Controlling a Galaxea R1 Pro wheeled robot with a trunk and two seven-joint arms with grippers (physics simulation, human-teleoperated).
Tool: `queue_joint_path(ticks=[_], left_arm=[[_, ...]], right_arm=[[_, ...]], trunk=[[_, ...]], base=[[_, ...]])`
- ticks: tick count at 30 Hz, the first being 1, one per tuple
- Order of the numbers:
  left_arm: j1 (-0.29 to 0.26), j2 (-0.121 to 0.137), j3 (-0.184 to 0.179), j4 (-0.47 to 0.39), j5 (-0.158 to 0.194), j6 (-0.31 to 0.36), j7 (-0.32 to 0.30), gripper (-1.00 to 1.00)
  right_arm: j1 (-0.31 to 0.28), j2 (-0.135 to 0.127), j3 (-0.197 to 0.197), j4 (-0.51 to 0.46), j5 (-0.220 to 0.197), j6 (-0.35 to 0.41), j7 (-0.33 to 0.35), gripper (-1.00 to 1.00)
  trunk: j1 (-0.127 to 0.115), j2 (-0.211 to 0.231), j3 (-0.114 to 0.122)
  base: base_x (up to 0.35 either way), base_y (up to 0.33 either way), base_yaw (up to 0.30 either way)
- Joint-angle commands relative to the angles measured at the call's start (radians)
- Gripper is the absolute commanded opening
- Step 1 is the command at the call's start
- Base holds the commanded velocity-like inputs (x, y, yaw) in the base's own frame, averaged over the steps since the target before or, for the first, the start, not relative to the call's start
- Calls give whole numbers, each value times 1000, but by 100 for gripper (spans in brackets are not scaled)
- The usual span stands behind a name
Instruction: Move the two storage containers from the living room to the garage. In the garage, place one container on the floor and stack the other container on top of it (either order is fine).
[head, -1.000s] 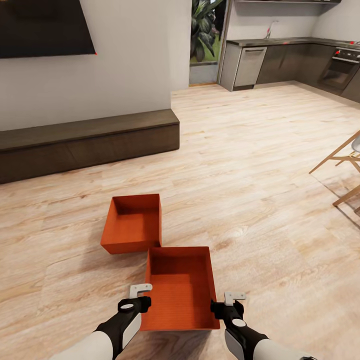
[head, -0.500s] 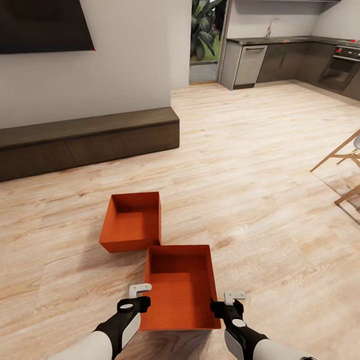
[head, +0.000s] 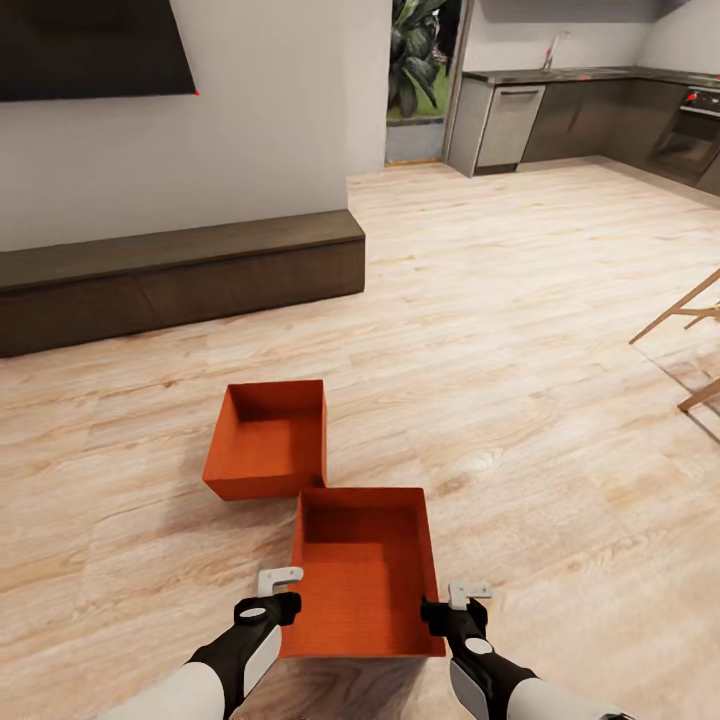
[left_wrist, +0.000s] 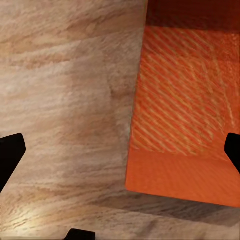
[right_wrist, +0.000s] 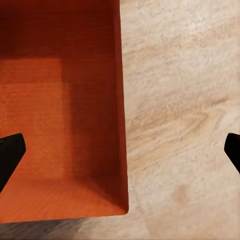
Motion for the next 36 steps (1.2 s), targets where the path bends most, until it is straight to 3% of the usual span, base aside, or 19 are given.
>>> queue_joint_path(ticks=[1, 14, 24, 36], left_arm=[[0, 0, -9, -2, 10, 4, 6, 100], [0, 1, -9, -2, 10, 5, 6, 100], [0, 0, -8, -2, 10, 4, 7, 100], [0, 1, -8, -2, 10, 5, 8, 100]], right_arm=[[0, 0, 9, 1, -8, -3, -2, 100], [-1, -1, 7, 1, -8, -4, 25, 100], [0, 1, 6, 2, -16, -4, 27, 100], [-1, 1, 7, 2, -16, -3, 27, 100]], trunk=[[0, 0, -2], [0, 0, -12], [0, 0, -12], [0, 0, -12]], base=[[0, 0, 116], [0, 0, 66], [0, 0, -161], [0, 0, -14]])
